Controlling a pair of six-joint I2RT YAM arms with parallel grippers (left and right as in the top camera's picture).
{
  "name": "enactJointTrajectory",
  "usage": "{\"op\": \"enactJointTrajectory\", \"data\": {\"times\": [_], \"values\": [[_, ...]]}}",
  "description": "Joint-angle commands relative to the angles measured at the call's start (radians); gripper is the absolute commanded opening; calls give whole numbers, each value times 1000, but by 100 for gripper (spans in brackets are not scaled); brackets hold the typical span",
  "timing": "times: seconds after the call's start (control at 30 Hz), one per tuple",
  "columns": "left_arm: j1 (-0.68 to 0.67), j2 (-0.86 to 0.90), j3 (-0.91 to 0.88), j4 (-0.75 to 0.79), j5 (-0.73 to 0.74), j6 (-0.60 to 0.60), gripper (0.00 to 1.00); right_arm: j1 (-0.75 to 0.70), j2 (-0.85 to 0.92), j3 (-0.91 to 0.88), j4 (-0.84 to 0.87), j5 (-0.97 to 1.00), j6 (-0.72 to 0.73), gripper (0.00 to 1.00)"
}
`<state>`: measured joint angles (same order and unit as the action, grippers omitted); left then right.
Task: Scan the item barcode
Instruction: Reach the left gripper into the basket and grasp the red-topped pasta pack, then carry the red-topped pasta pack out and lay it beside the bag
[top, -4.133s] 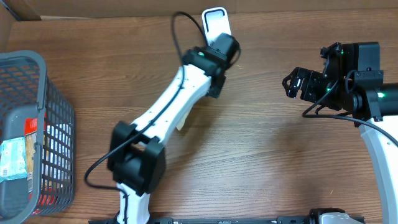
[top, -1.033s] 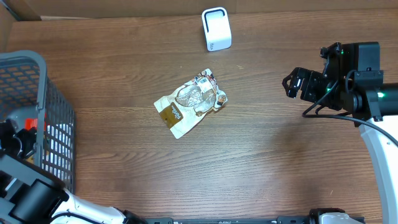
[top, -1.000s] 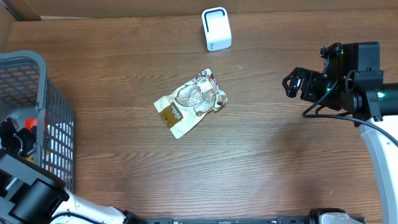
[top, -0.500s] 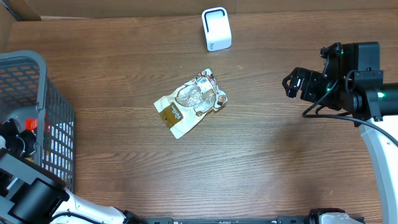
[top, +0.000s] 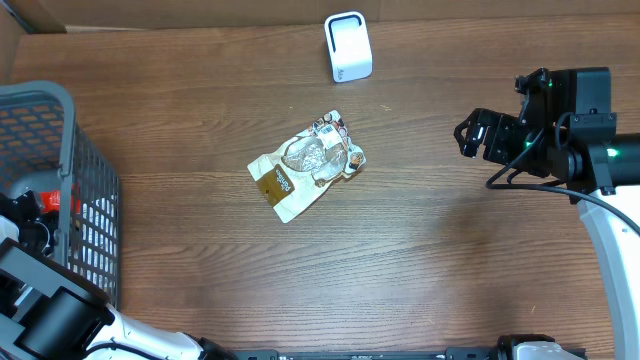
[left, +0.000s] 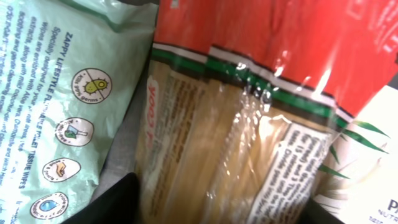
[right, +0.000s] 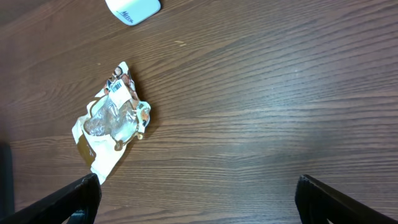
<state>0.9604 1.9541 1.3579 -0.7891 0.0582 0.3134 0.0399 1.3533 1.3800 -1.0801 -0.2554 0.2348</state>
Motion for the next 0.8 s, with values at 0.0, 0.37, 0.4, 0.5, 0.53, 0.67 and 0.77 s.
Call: {"op": "enactJointTrajectory", "data": {"times": [0.0,0.37,0.4,0.5,0.53,0.67,0.77], "values": [[-13,37,-46,-30,21,-3,18,5,-3,29,4,0,-4,100],[-13,22,221,-258,20,-103,4,5,-3,29,4,0,-4,100],[-13,22,278,-294,21,-119,4,5,-3,29,4,0,-4,100],[-14,22,443,-395,55,-135,4,5,-3,29,4,0,-4,100],[-14,21,515,-438,98,-135,4,5,-3,29,4,0,-4,100],[-18,20,752,-558,196,-135,4,5,-3,29,4,0,-4,100],[-28,18,934,-623,251,-135,4,5,-3,29,4,0,-4,100]]}}
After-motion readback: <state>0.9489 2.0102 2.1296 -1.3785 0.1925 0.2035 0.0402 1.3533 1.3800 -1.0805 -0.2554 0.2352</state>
